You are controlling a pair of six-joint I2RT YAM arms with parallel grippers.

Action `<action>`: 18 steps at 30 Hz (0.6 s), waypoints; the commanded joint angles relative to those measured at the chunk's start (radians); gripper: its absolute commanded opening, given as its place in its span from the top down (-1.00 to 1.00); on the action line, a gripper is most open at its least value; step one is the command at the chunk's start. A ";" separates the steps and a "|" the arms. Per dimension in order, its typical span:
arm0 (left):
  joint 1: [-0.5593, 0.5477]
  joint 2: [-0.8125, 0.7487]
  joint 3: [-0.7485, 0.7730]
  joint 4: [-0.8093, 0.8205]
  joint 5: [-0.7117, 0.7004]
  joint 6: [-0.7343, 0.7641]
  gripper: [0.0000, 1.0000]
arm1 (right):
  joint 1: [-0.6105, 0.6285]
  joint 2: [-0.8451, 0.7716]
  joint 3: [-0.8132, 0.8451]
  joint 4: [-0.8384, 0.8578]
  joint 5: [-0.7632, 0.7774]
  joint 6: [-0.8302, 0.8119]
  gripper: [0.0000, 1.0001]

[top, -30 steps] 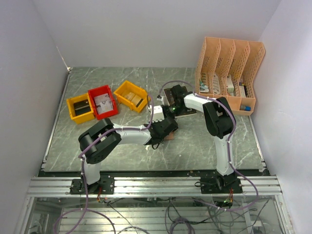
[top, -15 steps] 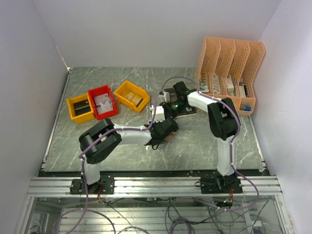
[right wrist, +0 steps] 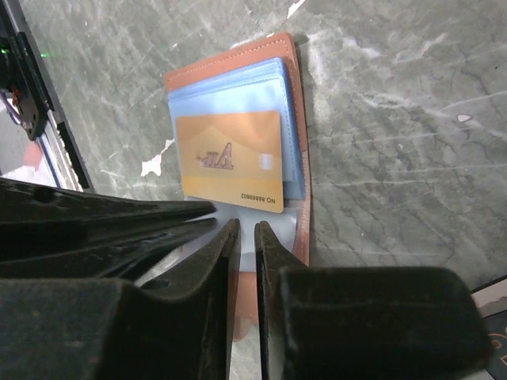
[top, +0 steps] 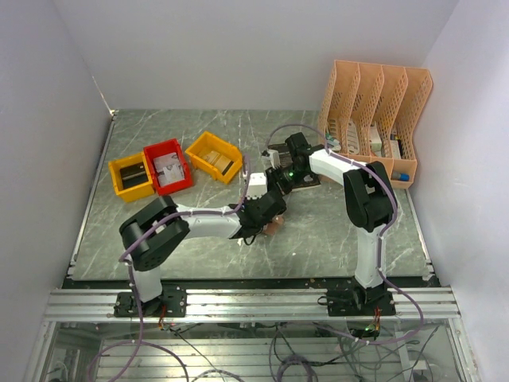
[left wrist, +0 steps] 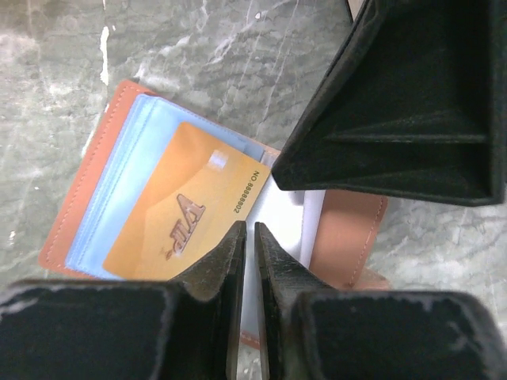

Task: Put the credit cards into the card holder
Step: Insert the credit card into the card holder, then adjust the card holder at the center of the board.

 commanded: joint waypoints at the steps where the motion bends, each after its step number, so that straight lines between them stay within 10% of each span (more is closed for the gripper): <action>1: 0.022 -0.114 -0.051 0.063 0.042 0.063 0.60 | -0.002 0.004 -0.015 -0.030 0.013 -0.033 0.75; 18: 0.352 -0.280 -0.242 0.147 0.567 0.306 0.24 | 0.032 -0.037 -0.072 0.013 0.016 -0.169 0.75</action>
